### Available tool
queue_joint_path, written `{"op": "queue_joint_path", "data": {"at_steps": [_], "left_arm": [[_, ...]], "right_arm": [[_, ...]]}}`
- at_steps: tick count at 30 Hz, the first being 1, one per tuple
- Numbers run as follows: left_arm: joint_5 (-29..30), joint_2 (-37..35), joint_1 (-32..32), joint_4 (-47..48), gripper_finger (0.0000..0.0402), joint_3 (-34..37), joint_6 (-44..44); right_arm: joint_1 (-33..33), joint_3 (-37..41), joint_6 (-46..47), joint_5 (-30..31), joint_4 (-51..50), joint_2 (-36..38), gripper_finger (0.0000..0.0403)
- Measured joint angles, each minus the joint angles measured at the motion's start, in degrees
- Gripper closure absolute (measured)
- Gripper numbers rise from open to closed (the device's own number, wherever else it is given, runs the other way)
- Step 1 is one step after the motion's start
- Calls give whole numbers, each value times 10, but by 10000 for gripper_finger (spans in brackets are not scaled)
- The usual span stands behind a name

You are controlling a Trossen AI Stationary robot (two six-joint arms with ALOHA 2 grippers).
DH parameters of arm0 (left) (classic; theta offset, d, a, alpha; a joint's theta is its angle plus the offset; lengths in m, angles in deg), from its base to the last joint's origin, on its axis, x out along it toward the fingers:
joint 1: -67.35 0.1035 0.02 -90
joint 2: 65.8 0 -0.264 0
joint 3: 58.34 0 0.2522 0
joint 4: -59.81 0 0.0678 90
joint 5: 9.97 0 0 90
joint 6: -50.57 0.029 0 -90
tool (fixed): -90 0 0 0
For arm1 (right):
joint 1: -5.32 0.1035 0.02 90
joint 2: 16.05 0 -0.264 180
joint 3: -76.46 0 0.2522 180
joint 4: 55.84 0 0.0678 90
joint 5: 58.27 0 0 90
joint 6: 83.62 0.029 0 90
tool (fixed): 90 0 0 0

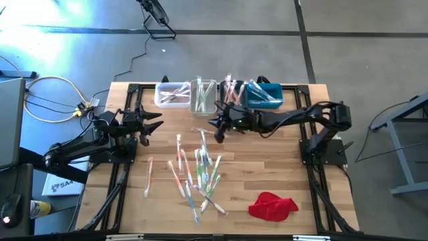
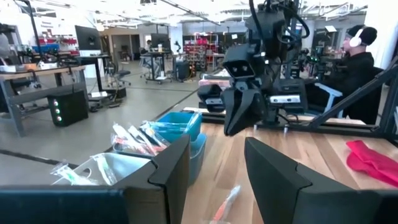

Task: Pick & Place Toothbrushes
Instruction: Put the green toothbrush into the gray bin

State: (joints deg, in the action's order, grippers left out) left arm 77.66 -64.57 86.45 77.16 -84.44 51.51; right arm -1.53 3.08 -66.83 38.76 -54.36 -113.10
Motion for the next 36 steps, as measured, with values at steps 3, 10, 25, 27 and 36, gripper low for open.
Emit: {"op": "queue_joint_path", "data": {"at_steps": [3,10,25,27,36], "left_arm": [[0,0,0,-1,252,0,1],[0,0,0,0,252,0,1],[0,0,0,0,252,0,1],[0,0,0,0,252,0,1],[1,0,0,7,252,0,1]], "right_arm": [[8,-33,7,-1,-32,-24,391],[36,-75,-60,-1,-61,-68,391],[41,-74,-89,38,-30,-97,386],[41,-74,-89,62,-14,-113,375],[36,-74,-15,63,-16,-150,268]]}}
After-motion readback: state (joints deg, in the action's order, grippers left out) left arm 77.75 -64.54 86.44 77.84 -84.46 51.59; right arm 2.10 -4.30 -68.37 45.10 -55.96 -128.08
